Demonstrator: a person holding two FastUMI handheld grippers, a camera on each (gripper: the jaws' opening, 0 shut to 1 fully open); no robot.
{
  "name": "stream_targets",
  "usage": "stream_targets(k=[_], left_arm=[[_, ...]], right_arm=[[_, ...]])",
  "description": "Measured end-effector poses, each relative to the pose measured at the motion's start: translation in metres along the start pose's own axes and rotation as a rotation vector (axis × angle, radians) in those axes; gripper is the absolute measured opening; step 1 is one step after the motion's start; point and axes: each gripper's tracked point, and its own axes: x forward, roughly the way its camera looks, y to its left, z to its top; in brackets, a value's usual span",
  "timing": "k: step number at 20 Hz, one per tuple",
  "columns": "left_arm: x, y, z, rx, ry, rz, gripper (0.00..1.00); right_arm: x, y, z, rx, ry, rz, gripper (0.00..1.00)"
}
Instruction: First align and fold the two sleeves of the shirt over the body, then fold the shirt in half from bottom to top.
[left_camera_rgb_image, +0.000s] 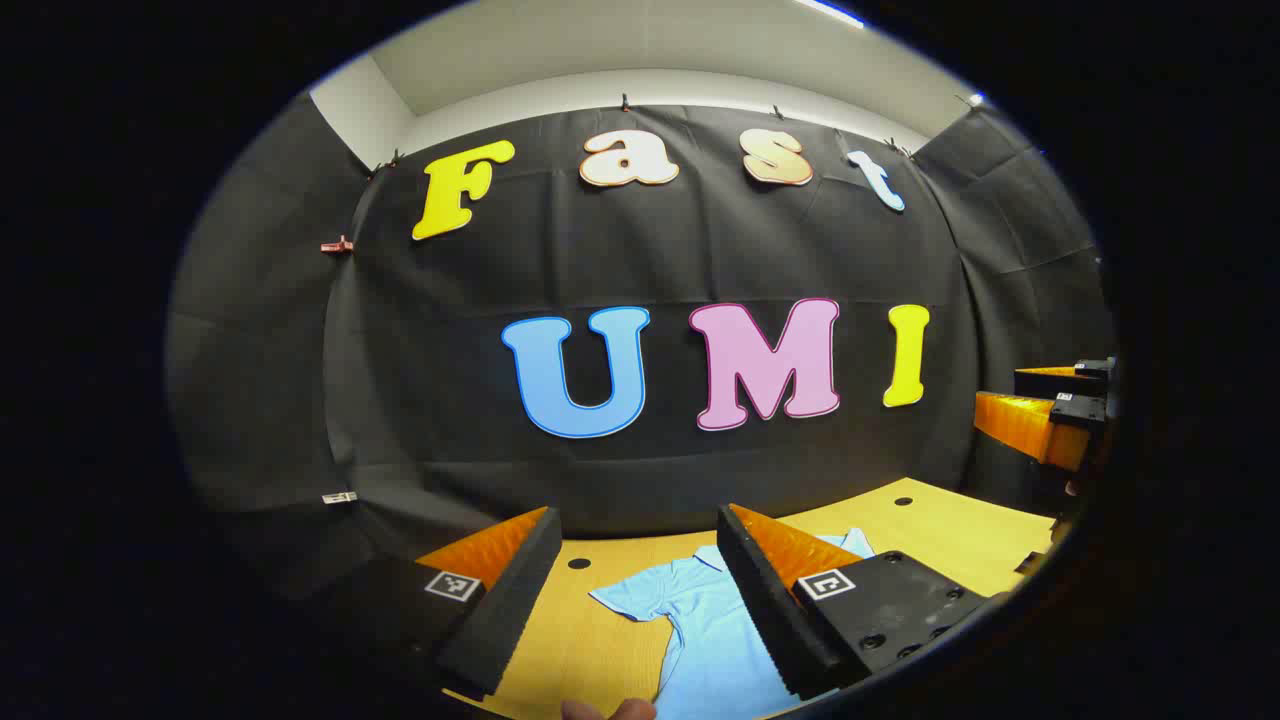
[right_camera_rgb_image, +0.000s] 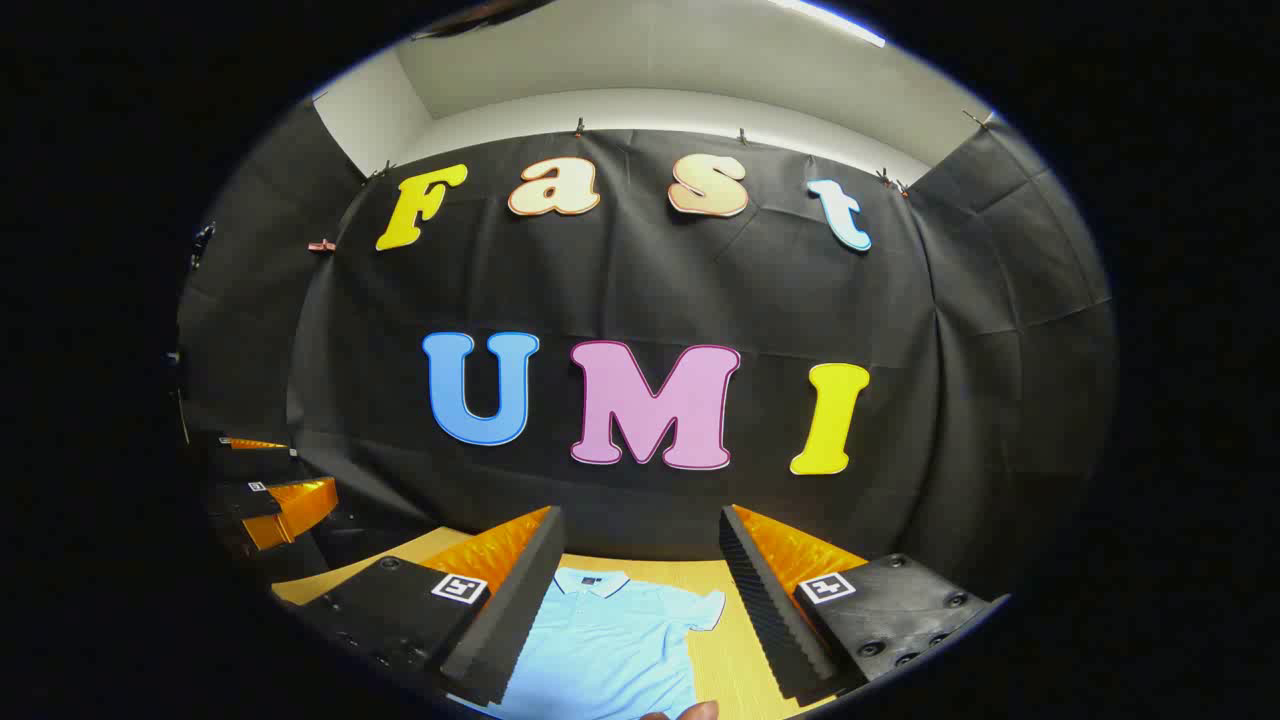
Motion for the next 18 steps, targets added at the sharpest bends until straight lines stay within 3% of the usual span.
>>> stream_targets(k=[18], left_arm=[[0.014,-0.013,-0.011,0.014,0.029,-0.013,0.99]], right_arm=[[0.022,-0.003,-0.014,-0.001,0.039,0.012,0.95]])
